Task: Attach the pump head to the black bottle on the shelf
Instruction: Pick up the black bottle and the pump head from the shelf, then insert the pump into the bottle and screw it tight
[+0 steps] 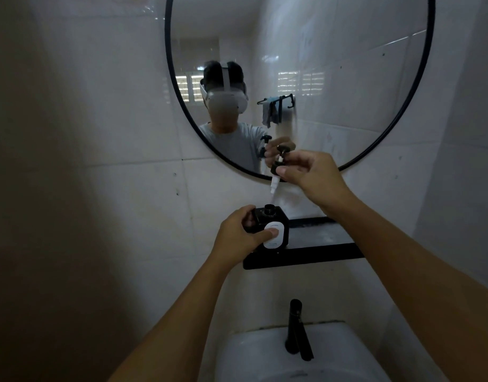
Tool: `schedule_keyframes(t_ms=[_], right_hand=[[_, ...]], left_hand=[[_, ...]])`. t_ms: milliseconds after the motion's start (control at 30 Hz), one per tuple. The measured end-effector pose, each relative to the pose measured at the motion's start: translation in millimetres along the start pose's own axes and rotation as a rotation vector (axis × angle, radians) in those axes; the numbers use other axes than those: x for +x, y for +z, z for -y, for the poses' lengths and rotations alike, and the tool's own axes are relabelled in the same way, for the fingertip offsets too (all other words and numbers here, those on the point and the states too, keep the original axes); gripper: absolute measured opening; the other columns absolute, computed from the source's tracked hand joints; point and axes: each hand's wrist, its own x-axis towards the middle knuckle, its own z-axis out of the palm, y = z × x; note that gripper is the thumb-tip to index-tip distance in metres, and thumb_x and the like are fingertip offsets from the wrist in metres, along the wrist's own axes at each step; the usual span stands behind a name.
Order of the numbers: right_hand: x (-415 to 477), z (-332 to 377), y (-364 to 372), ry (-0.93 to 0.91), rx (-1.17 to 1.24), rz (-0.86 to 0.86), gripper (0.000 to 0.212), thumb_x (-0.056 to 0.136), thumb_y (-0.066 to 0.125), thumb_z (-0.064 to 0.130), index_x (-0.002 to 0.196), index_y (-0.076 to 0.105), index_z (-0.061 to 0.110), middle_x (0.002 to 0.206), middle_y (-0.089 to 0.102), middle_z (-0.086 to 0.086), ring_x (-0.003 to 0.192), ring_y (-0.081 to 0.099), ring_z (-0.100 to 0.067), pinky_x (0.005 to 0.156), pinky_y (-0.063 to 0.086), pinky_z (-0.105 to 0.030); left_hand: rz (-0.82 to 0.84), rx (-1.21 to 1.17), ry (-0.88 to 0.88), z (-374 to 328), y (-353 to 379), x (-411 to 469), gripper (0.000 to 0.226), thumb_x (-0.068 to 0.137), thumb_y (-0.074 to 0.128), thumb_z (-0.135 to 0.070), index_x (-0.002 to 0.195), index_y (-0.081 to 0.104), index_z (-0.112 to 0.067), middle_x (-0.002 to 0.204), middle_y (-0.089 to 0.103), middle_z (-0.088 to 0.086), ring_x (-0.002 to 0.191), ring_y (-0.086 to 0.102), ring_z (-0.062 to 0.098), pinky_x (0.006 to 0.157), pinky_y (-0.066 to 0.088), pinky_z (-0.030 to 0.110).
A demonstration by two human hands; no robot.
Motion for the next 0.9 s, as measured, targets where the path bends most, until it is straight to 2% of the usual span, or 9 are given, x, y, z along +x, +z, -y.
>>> schedule_keyframes(t_ms=[400, 533, 600, 700, 800, 900], right_hand=[[3, -27, 7, -0.010, -0.100, 0.054, 0.032, 0.083, 0.073, 0.005, 0.115, 0.070, 0.002, 0.107, 0.075, -0.012, 0.101, 0.072, -0.021, 0.099, 0.053, -0.033], [0, -37, 8, 0.021, -0.109, 0.086, 0.034, 0.084, 0.073, 0.006, 0.117, 0.068, 0.003, 0.101, 0.074, -0.004, 0.100, 0.071, -0.017, 0.096, 0.053, -0.029], [-2, -39, 9, 0.023, -0.097, 0.088, 0.033, 0.085, 0.071, 0.005, 0.118, 0.068, 0.004, 0.096, 0.073, 0.002, 0.094, 0.071, -0.011, 0.092, 0.053, -0.022], [-2, -38, 9, 0.011, -0.098, 0.089, 0.031, 0.086, 0.071, 0.005, 0.117, 0.069, 0.005, 0.094, 0.073, 0.005, 0.089, 0.070, -0.003, 0.087, 0.054, -0.016], [-3, -39, 10, 0.004, -0.132, 0.111, 0.030, 0.085, 0.072, 0.007, 0.115, 0.069, 0.005, 0.094, 0.073, 0.004, 0.085, 0.069, 0.001, 0.080, 0.053, -0.010], [-5, -43, 12, 0.011, -0.166, 0.140, 0.031, 0.086, 0.071, 0.009, 0.117, 0.069, 0.005, 0.096, 0.074, 0.001, 0.086, 0.071, 0.000, 0.083, 0.056, -0.017]], left_hand=[[0.007, 0.029, 0.008, 1, 0, 2, 0.077, 0.073, 0.088, -0.036, 0.140, 0.058, -0.016, 0.121, 0.068, 0.000, 0.109, 0.065, 0.017, 0.094, 0.059, 0.040], [0.007, 0.033, 0.019, 0, 0, 2, 0.076, 0.073, 0.088, -0.035, 0.140, 0.057, -0.016, 0.123, 0.068, 0.000, 0.109, 0.064, 0.015, 0.090, 0.054, 0.024], [0.008, 0.034, 0.021, 0, 0, 2, 0.075, 0.073, 0.088, -0.035, 0.139, 0.057, -0.016, 0.122, 0.067, 0.000, 0.108, 0.064, 0.014, 0.089, 0.052, 0.022], [0.006, 0.035, 0.018, 0, 0, 1, 0.074, 0.073, 0.088, -0.035, 0.138, 0.059, -0.016, 0.119, 0.068, -0.001, 0.106, 0.064, 0.015, 0.091, 0.055, 0.026], [0.009, 0.033, 0.018, 0, 0, 1, 0.071, 0.073, 0.088, -0.036, 0.136, 0.059, -0.017, 0.116, 0.068, -0.001, 0.105, 0.065, 0.016, 0.092, 0.059, 0.037], [0.008, 0.040, 0.018, 0, 0, 1, 0.075, 0.073, 0.088, -0.036, 0.139, 0.058, -0.016, 0.120, 0.068, 0.000, 0.108, 0.065, 0.017, 0.095, 0.058, 0.038]])
